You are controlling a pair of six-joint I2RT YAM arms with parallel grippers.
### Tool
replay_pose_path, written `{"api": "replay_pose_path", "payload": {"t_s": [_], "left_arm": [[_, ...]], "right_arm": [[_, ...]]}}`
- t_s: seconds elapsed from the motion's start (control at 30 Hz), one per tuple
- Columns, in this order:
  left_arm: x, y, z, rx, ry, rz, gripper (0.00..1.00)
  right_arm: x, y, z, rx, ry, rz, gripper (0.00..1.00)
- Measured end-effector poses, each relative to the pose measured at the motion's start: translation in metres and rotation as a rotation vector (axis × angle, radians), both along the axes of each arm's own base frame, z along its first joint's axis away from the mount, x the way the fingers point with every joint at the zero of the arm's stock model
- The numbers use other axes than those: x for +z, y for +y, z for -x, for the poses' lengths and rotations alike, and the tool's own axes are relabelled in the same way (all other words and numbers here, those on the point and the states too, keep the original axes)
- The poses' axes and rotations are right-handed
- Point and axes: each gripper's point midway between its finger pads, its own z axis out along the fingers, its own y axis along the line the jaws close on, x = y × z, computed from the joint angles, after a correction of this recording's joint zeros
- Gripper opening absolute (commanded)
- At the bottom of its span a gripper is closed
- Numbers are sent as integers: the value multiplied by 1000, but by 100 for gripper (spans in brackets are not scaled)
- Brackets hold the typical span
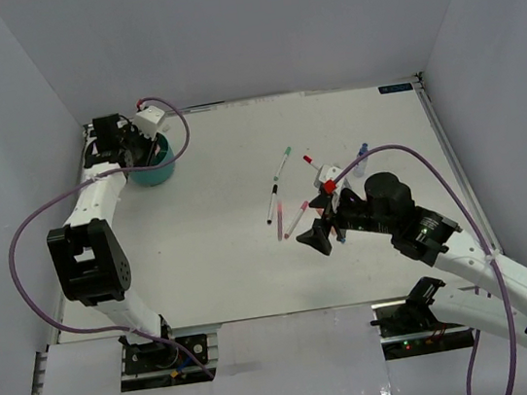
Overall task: Sort the stationery into containers
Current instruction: Place the stapler in the storage box.
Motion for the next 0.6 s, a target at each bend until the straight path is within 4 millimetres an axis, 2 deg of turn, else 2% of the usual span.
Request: {"api": "replay_pose_path", "payload": {"t_s": [0.6], "left_arm": [[-1, -3, -5, -82, -46, -49, 17]], "right_arm": [[-4, 1, 0, 1, 10, 9, 95]]}}
